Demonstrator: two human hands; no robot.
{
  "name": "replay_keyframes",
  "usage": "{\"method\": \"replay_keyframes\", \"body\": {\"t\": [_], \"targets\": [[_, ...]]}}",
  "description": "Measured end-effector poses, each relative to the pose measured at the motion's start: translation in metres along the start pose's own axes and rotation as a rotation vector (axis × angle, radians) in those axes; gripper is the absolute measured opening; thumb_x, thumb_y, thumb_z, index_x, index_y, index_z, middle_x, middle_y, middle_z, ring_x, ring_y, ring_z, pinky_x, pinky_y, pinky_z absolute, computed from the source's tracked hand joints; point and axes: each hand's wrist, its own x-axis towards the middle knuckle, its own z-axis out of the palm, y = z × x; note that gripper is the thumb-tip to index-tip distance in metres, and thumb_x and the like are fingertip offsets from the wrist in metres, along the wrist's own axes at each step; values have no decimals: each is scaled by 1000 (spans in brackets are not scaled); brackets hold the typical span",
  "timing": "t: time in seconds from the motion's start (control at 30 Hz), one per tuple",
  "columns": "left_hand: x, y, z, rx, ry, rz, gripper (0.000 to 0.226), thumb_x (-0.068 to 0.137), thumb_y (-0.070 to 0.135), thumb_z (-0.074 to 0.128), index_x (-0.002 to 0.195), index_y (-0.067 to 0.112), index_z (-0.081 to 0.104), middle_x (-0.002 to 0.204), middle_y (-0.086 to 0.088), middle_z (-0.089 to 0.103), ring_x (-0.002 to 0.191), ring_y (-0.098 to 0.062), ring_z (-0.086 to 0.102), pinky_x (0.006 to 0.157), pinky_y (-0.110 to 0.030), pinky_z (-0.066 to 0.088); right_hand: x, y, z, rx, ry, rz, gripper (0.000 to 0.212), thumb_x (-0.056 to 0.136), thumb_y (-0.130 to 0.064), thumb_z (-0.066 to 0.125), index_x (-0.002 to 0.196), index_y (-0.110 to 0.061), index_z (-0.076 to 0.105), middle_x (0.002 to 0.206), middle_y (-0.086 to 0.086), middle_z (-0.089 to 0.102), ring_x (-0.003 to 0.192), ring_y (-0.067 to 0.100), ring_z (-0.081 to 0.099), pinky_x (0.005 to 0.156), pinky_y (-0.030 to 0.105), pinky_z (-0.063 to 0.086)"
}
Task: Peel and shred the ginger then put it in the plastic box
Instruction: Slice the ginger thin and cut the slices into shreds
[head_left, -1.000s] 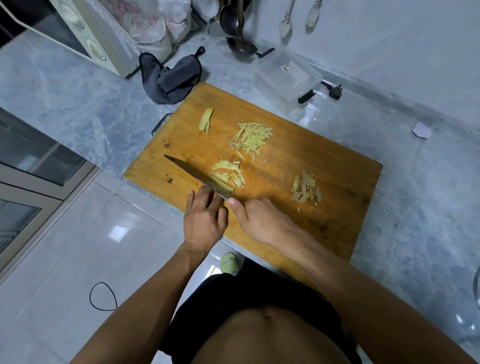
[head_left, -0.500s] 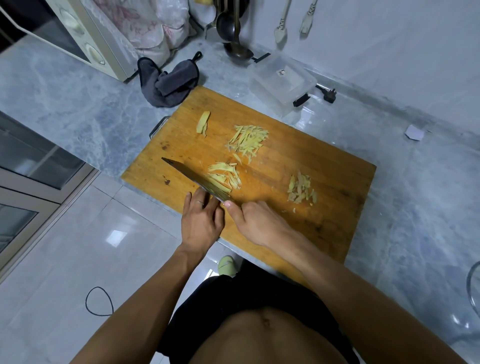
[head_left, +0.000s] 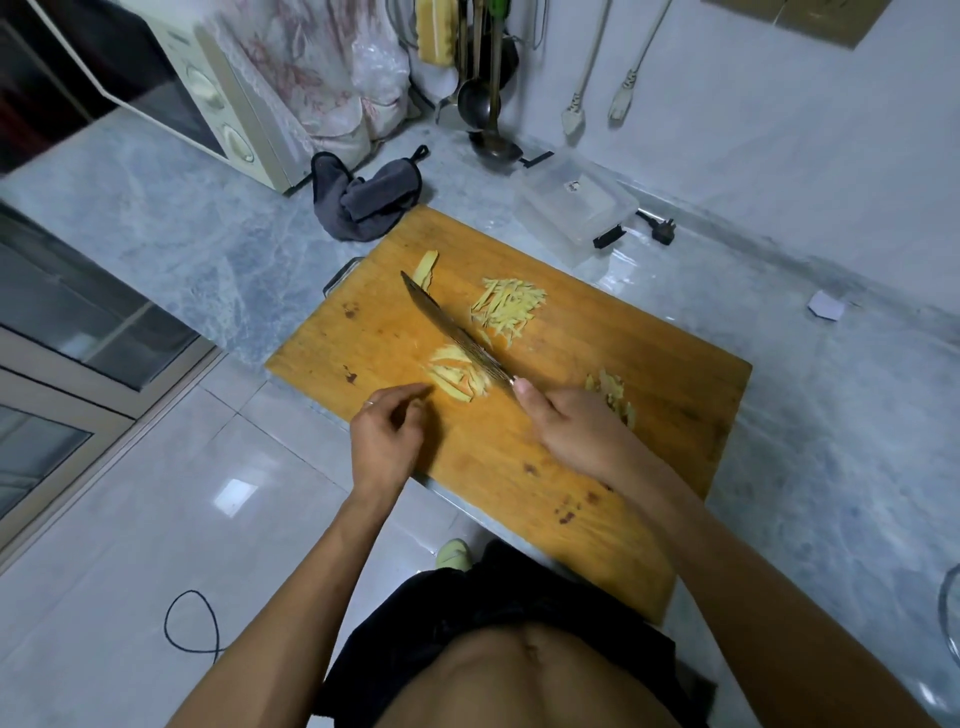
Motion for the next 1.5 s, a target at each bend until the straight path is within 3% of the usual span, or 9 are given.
{"method": "replay_keyframes", "body": {"t": [0.27, 0.43, 0.53, 0.63, 0.83, 1.07, 1.3, 1.4, 1.5], "targets": [[15, 31, -11, 17, 238, 117, 25, 92, 9, 59, 114, 16, 68, 121, 0, 61, 111, -10, 55, 92, -9, 39, -13, 21, -17, -624, 64, -133, 53, 97, -66, 37, 82, -18, 52, 64, -6, 47, 56, 12, 49, 50, 29, 37], [45, 59, -4, 311, -321, 330, 35, 92, 26, 67, 125, 17, 66, 126, -4, 63, 116, -18, 54, 101, -29, 42, -24, 28, -23, -774, 53, -305, 53, 95, -67, 42, 83, -16, 51, 61, -7, 44, 56, 17, 53, 51, 28, 31], [63, 81, 6, 304, -680, 202, 37, 89, 33, 71, 124, 22, 68, 124, 4, 66, 111, -12, 60, 98, -26, 46, -25, 35, -20, -781, 123, -439, 56, 89, -67, 55, 79, -12, 61, 61, 1, 60, 51, 22, 61, 50, 28, 39], [71, 92, 16, 169, -805, 39, 18, 87, 25, 75, 101, 14, 78, 97, 6, 75, 85, -1, 67, 78, -19, 50, -28, 34, -21, -783, 130, -437, 58, 90, -70, 52, 83, -13, 62, 69, 4, 65, 58, 24, 65, 60, 35, 54], [66, 85, 18, 87, -280, 22, 20, 93, 31, 68, 90, 14, 78, 86, 10, 74, 75, 4, 65, 65, -12, 46, -43, 29, -29, -706, 87, -313, 60, 92, -70, 44, 94, -13, 61, 79, 2, 64, 73, 22, 66, 77, 37, 54], [34, 55, -11, 36, 102, -22, 20, 94, 30, 66, 98, 14, 78, 97, 6, 74, 93, -8, 67, 84, -27, 53, -43, 47, -29, -422, 86, 53, 58, 88, -74, 48, 73, -19, 50, 67, -5, 52, 61, 15, 55, 56, 30, 42], [52, 27, 12, 353, -479, 121, 29, 87, 17, 67, 114, 27, 72, 123, -1, 61, 105, -21, 63, 99, -34, 49, -31, 42, -23, 29, 197, 199, 60, 90, -64, 55, 60, -16, 35, 57, 4, 35, 49, 16, 34, 53, 33, 24], [67, 31, 13, 571, -697, 199, 43, 92, 17, 64, 134, 26, 58, 136, 6, 43, 108, -11, 51, 96, -10, 38, -26, 37, -24, 44, 217, 211, 64, 89, -67, 52, 60, -11, 44, 57, 8, 42, 50, 21, 42, 52, 36, 30], [86, 32, 11, 752, -739, 379, 40, 96, 26, 59, 136, 29, 56, 142, 4, 46, 119, -17, 55, 98, -19, 41, -20, 36, -20, 57, 239, 232, 75, 89, -69, 50, 65, 2, 56, 64, 19, 60, 58, 30, 59, 58, 45, 46]]}}
